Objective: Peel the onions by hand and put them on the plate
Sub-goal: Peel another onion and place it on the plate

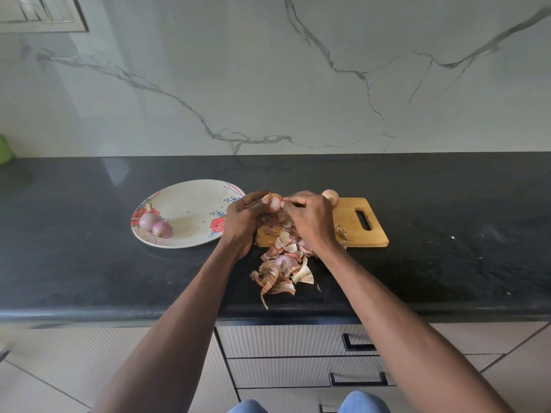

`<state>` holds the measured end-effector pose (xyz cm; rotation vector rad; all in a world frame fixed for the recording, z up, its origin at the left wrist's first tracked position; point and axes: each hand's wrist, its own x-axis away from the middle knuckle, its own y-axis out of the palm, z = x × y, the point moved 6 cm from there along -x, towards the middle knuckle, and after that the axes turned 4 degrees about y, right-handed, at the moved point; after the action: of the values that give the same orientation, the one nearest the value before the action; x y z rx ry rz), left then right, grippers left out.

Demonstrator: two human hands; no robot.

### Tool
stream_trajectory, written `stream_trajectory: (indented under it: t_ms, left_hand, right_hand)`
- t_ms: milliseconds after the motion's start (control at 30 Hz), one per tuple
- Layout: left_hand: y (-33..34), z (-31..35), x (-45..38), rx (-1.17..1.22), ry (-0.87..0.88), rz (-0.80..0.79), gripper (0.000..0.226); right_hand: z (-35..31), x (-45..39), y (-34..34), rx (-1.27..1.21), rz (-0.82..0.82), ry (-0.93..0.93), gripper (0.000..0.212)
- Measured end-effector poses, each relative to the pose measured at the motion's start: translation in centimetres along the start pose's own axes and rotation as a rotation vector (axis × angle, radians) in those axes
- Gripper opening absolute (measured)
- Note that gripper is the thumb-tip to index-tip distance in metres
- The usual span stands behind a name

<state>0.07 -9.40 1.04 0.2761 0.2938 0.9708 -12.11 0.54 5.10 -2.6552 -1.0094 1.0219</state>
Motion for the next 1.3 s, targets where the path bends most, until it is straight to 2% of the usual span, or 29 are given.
stream_trajectory:
  t_ms: [233, 433, 867, 1000, 1167, 1300]
  left_hand:
    - [0.2, 0.3, 0.3, -0.067, 0.028, -0.02, 0.024]
    - [0.0, 0.0, 0.0, -0.124, 0.019, -0.024, 0.026]
    - [0.2, 0.1, 0.1, -0.124, 0.019, -0.031, 0.022]
    - [0.2, 0.1, 0.1, -0.074, -0.008, -0.047, 0.02]
    - [0.4, 0.1, 0.0, -0.026, -0.032, -0.055, 0.015]
    - [0.2, 0.1, -0.4, 0.014, -0.042, -0.028, 0.02]
  right_hand:
    - [-0.1, 0.5, 0.5, 0.126, 0.0, -0.126, 0.017]
    - [-0.1, 0.4, 1.2, 0.255, -0.062, -0.221, 0.019]
    - [-1.9, 1.1, 1.7, 0.484, 0.063, -0.356, 0.022]
    - [-0.9, 0.7, 1.4, 0.371, 0.063, -0.253, 0.019]
    - [0.9, 0.2, 0.7, -0.028, -0.067, 0.151, 0.012]
    - [1.0, -0.1, 0.9, -0.281, -0.112, 0.336, 0.016]
